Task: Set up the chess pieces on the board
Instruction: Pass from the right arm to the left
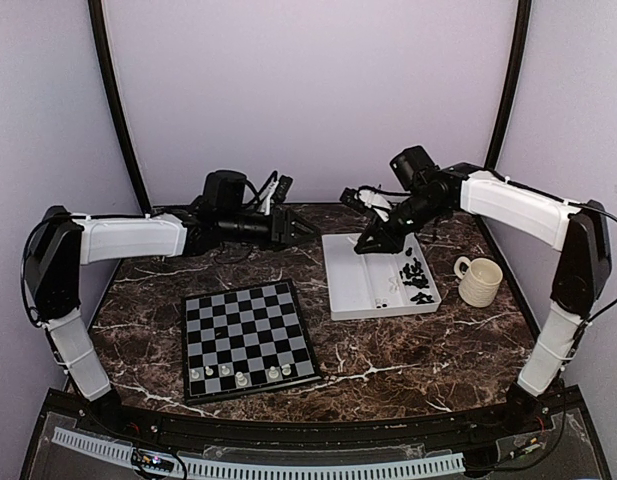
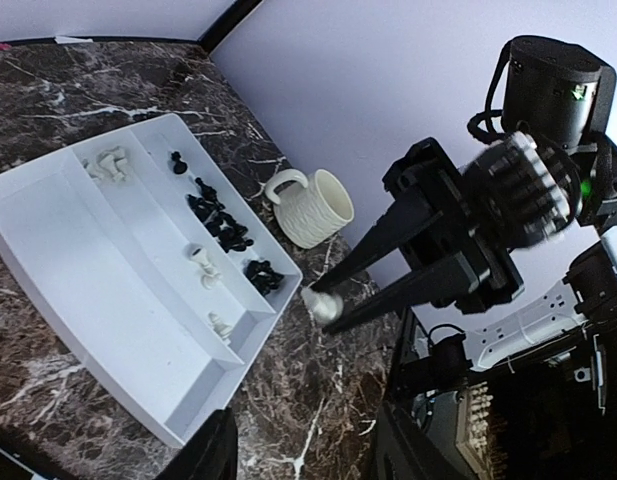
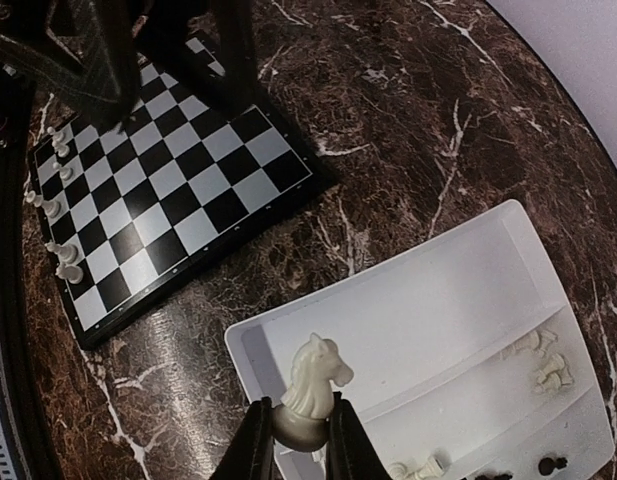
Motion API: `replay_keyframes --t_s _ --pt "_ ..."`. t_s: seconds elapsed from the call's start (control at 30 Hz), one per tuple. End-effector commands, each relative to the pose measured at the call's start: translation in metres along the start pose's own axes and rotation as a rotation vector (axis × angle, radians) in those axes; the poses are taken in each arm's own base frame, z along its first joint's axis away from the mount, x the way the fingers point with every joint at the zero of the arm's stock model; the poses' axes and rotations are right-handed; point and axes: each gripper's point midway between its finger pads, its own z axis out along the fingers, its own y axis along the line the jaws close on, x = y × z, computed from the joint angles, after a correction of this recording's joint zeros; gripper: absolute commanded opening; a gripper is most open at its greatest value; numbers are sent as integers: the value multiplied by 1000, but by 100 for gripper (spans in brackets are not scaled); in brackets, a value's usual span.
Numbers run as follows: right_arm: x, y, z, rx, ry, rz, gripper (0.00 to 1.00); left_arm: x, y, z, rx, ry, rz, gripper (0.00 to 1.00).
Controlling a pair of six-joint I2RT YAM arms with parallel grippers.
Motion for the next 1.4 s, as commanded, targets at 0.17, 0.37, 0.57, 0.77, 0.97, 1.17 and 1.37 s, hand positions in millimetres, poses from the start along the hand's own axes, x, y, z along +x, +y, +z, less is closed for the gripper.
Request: replay_keyframes --t_s 0.17,0.37,0.57,0.77,0.97,1.17,1.37 --pt "-32 41 -5 -86 -56 -119 11 -14 -54 27 190 4 -13 49" --pt "-32 44 -2 -45 -32 -160 12 -3 -44 37 172 59 -96 43" --pt "-32 40 2 39 7 -203 11 3 -34 40 134 85 -167 42" --pt "-33 37 2 69 13 -212 11 8 -25 42 95 109 -219 40" --pt "-33 35 2 89 18 -216 11 14 -19 46 77 132 -266 32" --pt "-33 36 3 91 23 -224 11 17 -19 50 103 152 -295 23" --pt "-33 43 7 81 32 -255 12 16 -23 52 141 153 -299 11"
